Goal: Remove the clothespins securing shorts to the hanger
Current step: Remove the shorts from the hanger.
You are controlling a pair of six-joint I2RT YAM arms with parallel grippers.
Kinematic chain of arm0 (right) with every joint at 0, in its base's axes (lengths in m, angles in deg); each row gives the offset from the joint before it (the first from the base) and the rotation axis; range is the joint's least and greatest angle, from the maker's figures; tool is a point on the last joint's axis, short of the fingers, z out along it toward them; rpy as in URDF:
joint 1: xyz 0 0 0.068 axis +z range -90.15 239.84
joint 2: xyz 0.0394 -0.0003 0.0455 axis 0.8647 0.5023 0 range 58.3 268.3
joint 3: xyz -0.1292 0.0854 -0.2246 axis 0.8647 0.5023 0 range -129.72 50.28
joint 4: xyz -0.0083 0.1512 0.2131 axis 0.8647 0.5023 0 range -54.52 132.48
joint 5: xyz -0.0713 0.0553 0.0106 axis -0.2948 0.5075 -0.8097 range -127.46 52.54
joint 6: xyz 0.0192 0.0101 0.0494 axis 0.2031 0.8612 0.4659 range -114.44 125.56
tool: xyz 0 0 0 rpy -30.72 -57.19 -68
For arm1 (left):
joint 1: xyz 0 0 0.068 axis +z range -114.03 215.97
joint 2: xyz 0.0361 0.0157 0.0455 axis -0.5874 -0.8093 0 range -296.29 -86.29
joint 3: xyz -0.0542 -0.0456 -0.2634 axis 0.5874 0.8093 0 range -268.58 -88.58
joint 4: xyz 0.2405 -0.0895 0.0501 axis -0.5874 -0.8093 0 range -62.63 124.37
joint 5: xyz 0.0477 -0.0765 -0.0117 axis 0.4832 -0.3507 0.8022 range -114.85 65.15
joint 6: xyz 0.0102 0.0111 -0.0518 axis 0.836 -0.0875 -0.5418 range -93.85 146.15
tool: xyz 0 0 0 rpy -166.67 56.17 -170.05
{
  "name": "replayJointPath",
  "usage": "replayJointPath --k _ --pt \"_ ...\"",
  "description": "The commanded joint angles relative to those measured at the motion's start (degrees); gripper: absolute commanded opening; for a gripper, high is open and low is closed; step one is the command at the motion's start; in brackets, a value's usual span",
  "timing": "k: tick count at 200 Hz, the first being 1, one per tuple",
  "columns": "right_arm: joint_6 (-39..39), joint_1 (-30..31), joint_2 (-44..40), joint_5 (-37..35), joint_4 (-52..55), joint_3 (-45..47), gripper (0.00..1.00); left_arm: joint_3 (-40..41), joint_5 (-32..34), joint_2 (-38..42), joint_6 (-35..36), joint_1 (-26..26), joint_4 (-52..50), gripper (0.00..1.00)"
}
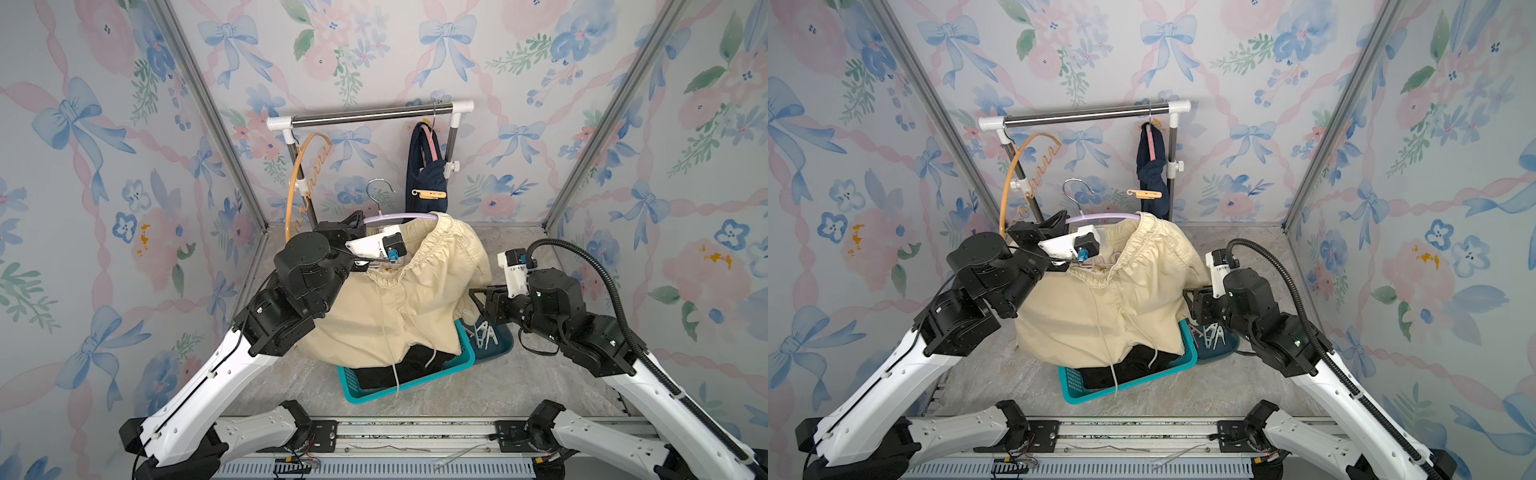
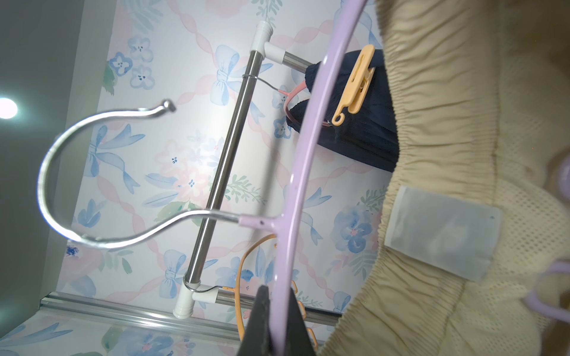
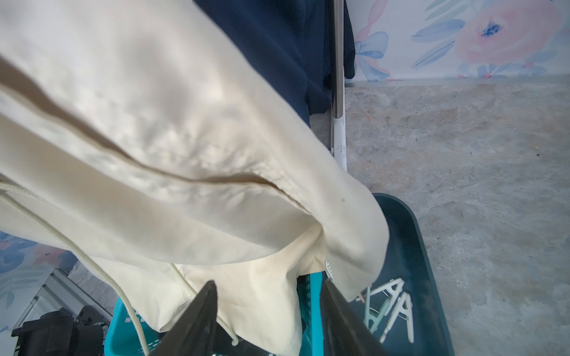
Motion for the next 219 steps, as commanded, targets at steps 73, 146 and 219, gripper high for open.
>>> replayJointPath --k 73,146,219 --pt "1.3 3.3 0.6 -1.1 -2.0 -0.2 0.54 7.9 -1.4 6.8 4.8 2.9 13.9 0.0" --pt "1.7 11.0 2.8 -6.9 -2.2 -4.7 0.56 15.5 -1.2 13.2 2.5 2.9 11.3 0.0" --pt "0.0 18.1 12.8 -13.7 -4.4 -15.1 0.62 18.1 0.2 13.2 3.1 2.8 10.8 0.0"
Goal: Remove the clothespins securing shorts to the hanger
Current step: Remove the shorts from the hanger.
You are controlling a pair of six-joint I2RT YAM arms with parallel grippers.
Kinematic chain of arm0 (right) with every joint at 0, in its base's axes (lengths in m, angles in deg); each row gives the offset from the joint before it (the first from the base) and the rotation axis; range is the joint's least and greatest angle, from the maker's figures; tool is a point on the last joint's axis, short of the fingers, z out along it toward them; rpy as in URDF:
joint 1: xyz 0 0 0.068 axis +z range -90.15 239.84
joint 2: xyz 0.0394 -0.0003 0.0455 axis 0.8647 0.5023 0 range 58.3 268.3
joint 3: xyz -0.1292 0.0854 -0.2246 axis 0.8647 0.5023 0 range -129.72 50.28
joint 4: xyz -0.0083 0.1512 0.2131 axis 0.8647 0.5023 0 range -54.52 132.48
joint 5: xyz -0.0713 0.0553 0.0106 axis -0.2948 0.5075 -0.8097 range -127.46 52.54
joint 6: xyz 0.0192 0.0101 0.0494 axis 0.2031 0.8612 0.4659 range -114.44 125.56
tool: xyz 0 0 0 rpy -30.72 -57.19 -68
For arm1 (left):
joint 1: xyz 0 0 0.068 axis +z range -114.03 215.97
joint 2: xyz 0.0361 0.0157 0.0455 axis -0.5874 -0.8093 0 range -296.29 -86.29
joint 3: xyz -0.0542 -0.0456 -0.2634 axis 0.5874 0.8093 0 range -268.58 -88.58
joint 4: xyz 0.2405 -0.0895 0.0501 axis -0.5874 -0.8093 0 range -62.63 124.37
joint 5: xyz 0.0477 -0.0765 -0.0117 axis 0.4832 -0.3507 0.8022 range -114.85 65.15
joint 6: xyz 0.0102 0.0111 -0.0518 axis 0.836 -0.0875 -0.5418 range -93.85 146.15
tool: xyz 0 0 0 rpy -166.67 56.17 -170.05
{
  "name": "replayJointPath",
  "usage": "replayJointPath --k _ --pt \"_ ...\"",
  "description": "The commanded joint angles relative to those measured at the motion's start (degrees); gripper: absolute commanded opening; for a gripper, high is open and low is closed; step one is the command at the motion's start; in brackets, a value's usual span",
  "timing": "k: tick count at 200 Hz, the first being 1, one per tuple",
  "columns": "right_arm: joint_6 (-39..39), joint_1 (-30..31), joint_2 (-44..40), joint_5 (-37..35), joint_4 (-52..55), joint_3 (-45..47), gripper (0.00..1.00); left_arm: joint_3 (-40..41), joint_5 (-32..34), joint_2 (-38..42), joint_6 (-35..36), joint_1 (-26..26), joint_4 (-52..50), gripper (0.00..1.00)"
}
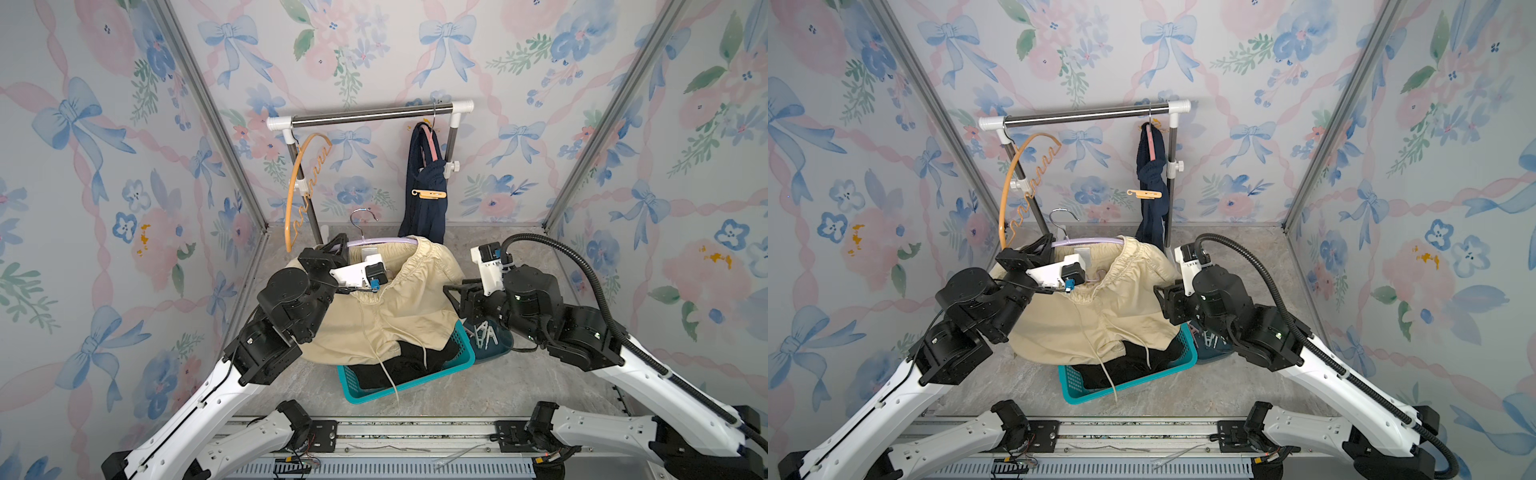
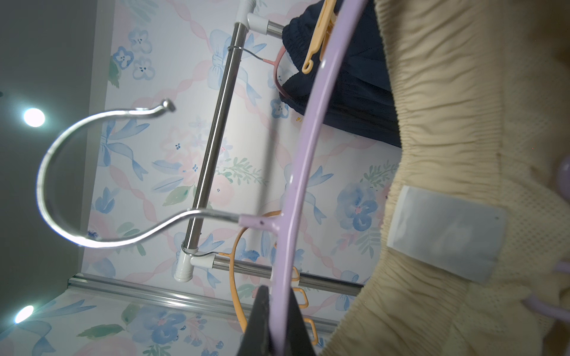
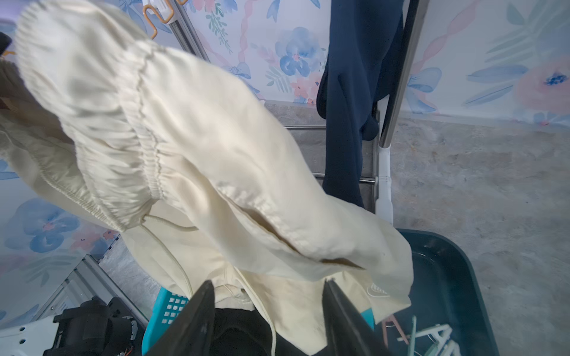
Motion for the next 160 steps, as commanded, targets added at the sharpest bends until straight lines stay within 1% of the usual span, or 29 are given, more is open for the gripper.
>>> replayJointPath --k 1,19,38,60,85,115,142,155,160 --pt "-1.3 2.9 3.1 -4.4 -1.5 -5.2 0.62 0.0 1.4 0.5 -1.0 0.1 4.1 0.0" --pt "-2.7 4.9 5.7 -7.4 -1.6 -8.4 0.7 0.1 3.9 -0.8 0.5 0.1 4.2 0.0" --pt "-3.2 5.6 8.4 -9.4 -1.4 -11.6 0.79 -0.5 5.6 -2.1 2.2 0.1 4.9 0.0" --pt "-3.3 5.6 11.3 -11.9 -1.4 -14.8 0.82 -1.7 4.7 -2.6 2.1 0.2 4.9 0.0" --pt "-3.9 5.7 14.5 -14.8 -1.4 -18.4 0.89 -2.3 3.9 -2.4 2.0 0.1 5.3 0.0" --pt "-5.6 5.8 20.0 -17.1 1.2 -25.3 0.95 -2.8 3.8 -2.7 2.9 0.1 5.9 0.0" --pt "-6.9 5.9 24.6 -21.4 6.1 -31.3 0.95 -3.7 3.4 -2.6 4.5 0.1 6.9 0.0" --pt "-7.2 5.9 26.2 -22.7 8.1 -33.3 0.92 -4.7 3.3 -2.9 5.3 0.1 7.1 0.0" --pt "-7.3 5.9 26.5 -22.9 8.6 -33.7 0.89 -5.0 3.3 -3.0 5.6 0.1 7.2 0.0"
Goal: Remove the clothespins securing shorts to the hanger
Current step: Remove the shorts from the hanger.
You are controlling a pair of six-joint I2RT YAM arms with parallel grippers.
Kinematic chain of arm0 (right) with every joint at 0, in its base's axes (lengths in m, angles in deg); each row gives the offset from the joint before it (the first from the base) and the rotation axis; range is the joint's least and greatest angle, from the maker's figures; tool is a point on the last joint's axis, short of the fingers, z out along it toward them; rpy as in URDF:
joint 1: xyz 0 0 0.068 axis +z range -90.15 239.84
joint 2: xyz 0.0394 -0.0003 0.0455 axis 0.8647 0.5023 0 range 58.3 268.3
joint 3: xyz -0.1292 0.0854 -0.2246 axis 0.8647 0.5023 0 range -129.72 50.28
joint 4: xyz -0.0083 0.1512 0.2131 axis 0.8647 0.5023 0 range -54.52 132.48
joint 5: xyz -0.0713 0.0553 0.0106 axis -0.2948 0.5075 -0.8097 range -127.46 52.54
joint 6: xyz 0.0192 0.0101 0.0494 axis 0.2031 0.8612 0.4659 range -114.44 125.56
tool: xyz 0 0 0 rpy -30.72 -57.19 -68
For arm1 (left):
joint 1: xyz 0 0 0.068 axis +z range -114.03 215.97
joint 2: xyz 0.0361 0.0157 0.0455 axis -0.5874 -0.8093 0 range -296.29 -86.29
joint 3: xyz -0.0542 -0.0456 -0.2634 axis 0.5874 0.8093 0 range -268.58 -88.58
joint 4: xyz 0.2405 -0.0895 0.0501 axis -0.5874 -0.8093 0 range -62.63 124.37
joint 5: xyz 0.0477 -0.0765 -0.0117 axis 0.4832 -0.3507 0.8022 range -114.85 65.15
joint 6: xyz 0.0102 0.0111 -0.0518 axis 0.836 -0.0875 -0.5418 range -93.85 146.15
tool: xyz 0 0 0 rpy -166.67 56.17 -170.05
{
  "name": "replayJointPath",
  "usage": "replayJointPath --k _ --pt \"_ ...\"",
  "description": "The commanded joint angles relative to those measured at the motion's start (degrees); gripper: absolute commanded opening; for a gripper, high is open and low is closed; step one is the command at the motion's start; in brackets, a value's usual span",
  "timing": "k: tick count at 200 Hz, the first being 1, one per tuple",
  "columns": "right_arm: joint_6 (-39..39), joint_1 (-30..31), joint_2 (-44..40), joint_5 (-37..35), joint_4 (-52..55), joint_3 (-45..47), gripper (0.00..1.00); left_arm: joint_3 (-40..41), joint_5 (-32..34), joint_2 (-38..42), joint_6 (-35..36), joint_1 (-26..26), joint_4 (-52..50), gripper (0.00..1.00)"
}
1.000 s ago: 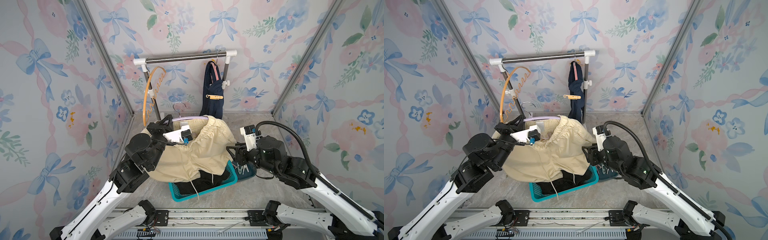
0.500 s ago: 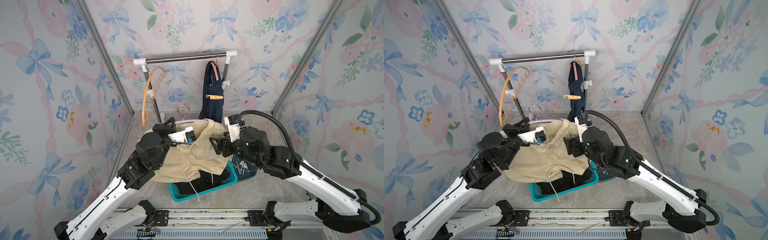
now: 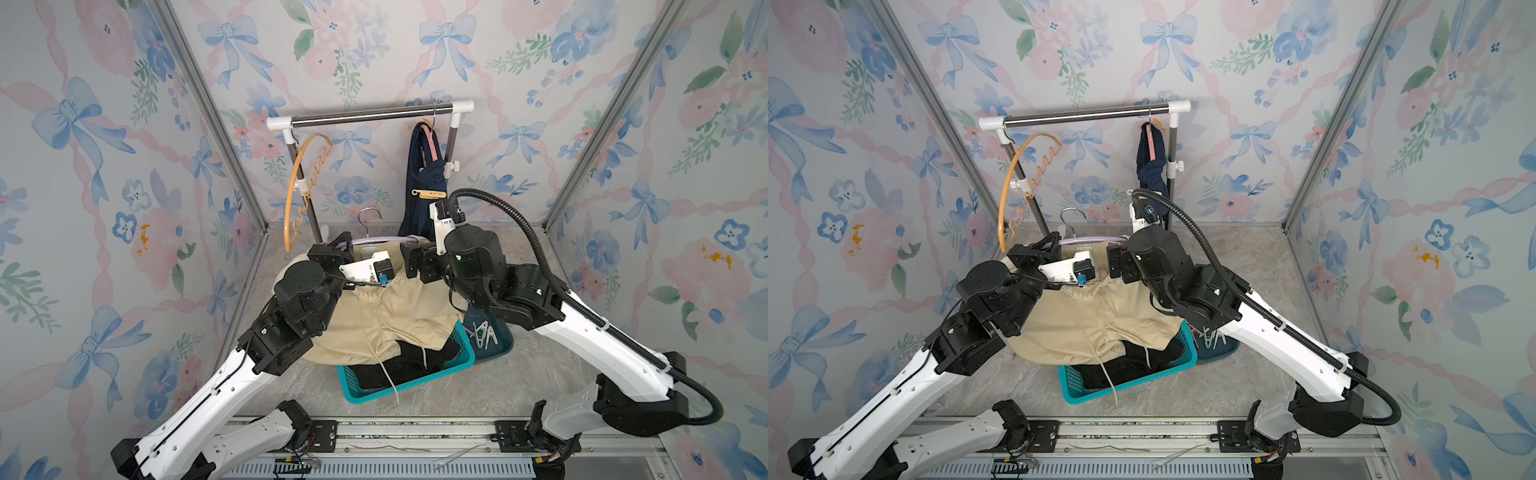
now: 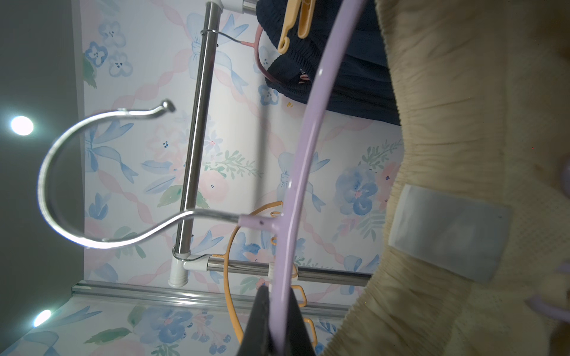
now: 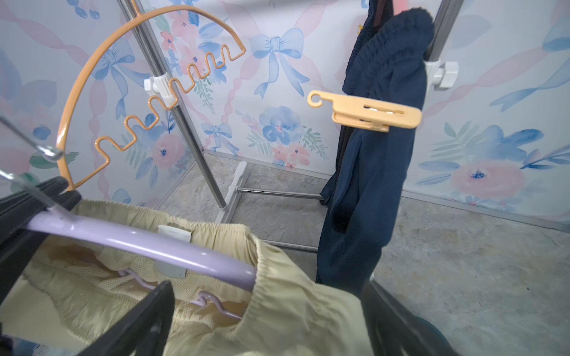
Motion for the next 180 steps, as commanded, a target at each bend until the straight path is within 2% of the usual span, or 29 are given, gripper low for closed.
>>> replayJointPath --k 1,15,35,81,112,137,163,180 --pt "-1.6 0.8 1.9 -4.7 6.0 -3.7 0.88 -4.0 -0.2 0.7 2.1 0.1 6.2 0.0" --pt "-1.6 0.9 2.0 -4.7 6.3 -3.8 0.84 -4.7 0.0 0.4 3.0 0.2 6.4 0.0" --pt "-1.4 0.9 1.0 -5.0 6.0 -2.4 0.83 -5.1 0.5 0.2 4.1 0.1 6.8 0.0" --pt "-1.3 0.8 -2.4 -5.5 5.2 1.2 0.65 -5.5 1.5 0.4 5.7 0.3 8.0 0.0" --pt "-0.9 -0.1 -4.7 -4.6 4.7 3.6 0.45 -6.2 0.9 0.6 5.7 0.5 8.0 0.0" --pt "-0.1 -0.5 -7.4 -2.3 3.0 6.7 0.38 -6.4 1.1 0.4 5.9 0.5 7.8 0.0" --pt "0.3 -0.7 -9.8 -1.9 2.4 8.8 0.19 -6.1 1.5 0.3 5.8 0.8 7.6 0.0" --pt "0.6 -1.1 -11.1 -2.3 2.9 9.7 0.18 -5.6 1.5 0.4 5.9 1.2 7.5 0.0"
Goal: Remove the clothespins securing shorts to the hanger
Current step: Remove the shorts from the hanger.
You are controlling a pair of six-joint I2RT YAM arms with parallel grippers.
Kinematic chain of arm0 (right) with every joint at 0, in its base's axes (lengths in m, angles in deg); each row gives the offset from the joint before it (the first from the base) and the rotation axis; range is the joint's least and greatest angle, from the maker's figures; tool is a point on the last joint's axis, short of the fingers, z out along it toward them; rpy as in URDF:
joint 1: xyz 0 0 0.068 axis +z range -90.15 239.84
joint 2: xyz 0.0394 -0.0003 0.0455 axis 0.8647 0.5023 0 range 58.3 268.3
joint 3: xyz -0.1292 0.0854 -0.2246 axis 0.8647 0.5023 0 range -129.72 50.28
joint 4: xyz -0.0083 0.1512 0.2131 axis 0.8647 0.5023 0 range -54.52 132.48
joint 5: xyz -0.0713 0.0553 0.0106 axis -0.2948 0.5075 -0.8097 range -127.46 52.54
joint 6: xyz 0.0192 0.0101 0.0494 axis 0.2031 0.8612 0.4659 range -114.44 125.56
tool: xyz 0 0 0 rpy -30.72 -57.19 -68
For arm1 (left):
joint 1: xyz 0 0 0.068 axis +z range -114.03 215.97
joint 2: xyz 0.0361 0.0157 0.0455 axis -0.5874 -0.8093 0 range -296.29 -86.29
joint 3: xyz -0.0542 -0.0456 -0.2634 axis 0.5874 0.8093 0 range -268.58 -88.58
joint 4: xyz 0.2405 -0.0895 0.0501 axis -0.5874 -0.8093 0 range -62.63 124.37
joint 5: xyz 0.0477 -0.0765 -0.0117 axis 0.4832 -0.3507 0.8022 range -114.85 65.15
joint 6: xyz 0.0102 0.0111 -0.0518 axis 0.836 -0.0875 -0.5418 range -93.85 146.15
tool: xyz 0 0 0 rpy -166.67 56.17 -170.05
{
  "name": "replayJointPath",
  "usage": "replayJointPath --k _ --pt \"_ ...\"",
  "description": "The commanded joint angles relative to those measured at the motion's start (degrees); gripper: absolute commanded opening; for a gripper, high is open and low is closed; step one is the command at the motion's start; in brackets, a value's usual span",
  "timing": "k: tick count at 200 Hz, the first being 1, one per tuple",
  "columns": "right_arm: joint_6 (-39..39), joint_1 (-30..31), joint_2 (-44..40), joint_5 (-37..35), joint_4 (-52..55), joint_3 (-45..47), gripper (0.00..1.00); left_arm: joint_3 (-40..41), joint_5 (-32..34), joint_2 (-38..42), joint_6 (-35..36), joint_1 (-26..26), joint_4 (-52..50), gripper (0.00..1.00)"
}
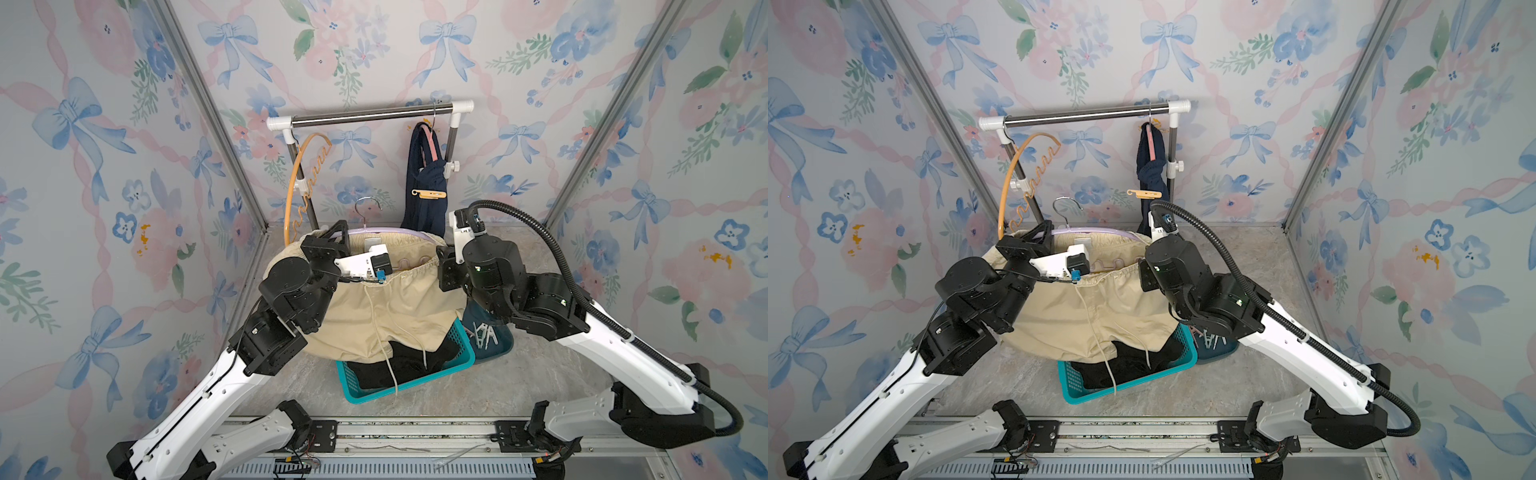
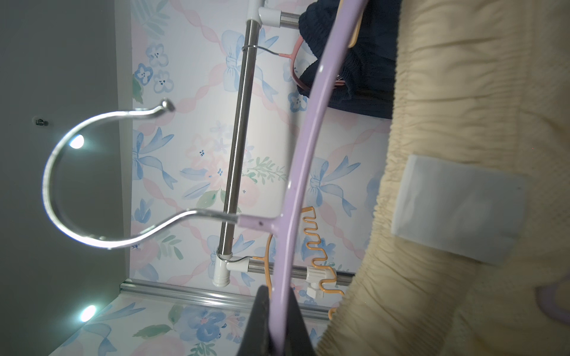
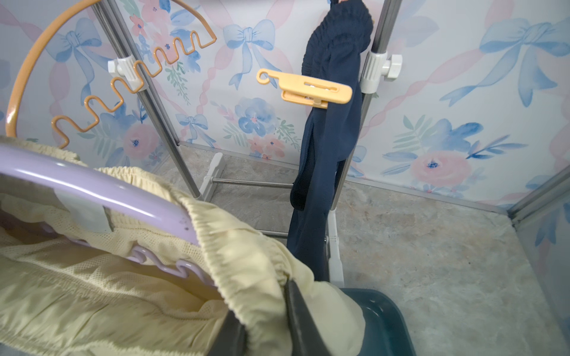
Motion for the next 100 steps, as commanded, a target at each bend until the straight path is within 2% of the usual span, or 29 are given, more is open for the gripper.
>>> replayJointPath --k 1,60,100 --pt "0.6 -0.8 -2.4 0.0 0.6 1.7 0.18 -1.7 2.1 0.6 0.3 1.2 5.8 0.0" --pt "2.9 -6.1 -9.4 0.4 0.7 8.5 0.18 1.9 2.3 4.0 -0.5 2.5 5.1 0.0" --pt "5.4 -14.0 -13.2 7.5 0.0 13.7 0.08 4.0 0.0 7.5 -3.6 2.5 5.0 0.0"
